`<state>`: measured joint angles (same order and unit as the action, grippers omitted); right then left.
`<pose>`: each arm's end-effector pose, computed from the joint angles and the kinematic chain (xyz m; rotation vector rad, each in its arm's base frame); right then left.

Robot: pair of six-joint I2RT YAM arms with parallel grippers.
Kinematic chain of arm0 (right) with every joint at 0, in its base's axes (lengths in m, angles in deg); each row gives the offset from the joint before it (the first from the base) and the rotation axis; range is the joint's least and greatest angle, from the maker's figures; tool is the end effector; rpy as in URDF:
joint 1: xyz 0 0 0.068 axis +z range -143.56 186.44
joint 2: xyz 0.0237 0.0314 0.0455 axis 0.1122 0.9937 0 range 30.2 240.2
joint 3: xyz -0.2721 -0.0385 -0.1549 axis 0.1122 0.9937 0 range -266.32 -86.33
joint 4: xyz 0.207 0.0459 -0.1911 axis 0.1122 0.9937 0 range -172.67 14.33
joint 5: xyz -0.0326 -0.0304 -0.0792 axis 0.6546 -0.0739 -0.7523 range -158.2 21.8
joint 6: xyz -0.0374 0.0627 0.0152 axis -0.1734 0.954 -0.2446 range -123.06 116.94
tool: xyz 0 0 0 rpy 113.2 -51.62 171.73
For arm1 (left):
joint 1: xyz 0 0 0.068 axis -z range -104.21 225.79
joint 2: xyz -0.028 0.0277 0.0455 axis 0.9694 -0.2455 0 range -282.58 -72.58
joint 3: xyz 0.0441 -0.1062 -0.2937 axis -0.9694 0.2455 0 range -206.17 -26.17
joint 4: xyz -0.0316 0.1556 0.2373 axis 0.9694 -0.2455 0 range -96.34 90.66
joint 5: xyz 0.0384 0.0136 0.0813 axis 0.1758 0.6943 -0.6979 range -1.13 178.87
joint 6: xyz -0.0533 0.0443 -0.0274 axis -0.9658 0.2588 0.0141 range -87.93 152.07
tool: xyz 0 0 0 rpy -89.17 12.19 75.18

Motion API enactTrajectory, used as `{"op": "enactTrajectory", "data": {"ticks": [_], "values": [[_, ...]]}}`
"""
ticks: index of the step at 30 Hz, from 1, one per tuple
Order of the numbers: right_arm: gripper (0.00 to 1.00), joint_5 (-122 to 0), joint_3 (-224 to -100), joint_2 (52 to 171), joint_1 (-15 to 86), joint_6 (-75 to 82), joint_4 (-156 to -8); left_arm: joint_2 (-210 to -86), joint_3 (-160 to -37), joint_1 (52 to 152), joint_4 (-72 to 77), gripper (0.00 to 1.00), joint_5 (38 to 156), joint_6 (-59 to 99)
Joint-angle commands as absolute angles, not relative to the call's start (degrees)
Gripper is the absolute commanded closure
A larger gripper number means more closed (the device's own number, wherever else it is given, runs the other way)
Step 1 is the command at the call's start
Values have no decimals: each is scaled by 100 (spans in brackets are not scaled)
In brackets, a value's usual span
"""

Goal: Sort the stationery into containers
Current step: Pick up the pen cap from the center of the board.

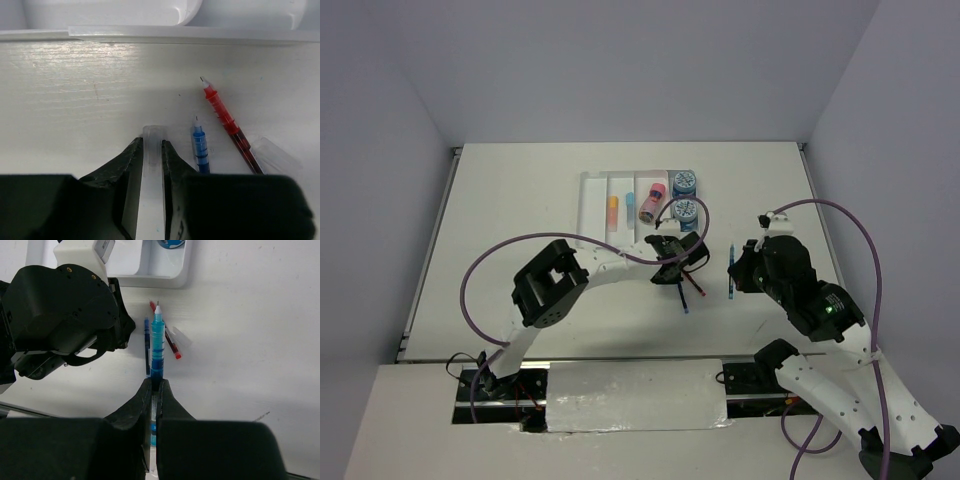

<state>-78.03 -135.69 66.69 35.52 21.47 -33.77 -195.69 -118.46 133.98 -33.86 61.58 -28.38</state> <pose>0.1209 0.0551 0.3355 0.0089 2.2092 0.3376 0.2907 -0.4142 0.1665 -0.1830 2.5118 -0.1611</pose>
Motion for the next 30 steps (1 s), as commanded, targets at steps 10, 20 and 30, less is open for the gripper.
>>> {"op": "enactTrajectory", "data": {"ticks": [10,20,30], "values": [[100,-7322,-13546,6571,3527,1944,-3661,-19309,-11301,13371,-3432,85,6304,-3060],[100,-5187,-12168,6203,3545,2198,-5768,-17174,-10748,13353,-3485,87,5584,-2911],[100,-3437,-10330,5903,3781,3849,-10125,-14054,-8824,13151,-912,86,6477,-2128]]}}
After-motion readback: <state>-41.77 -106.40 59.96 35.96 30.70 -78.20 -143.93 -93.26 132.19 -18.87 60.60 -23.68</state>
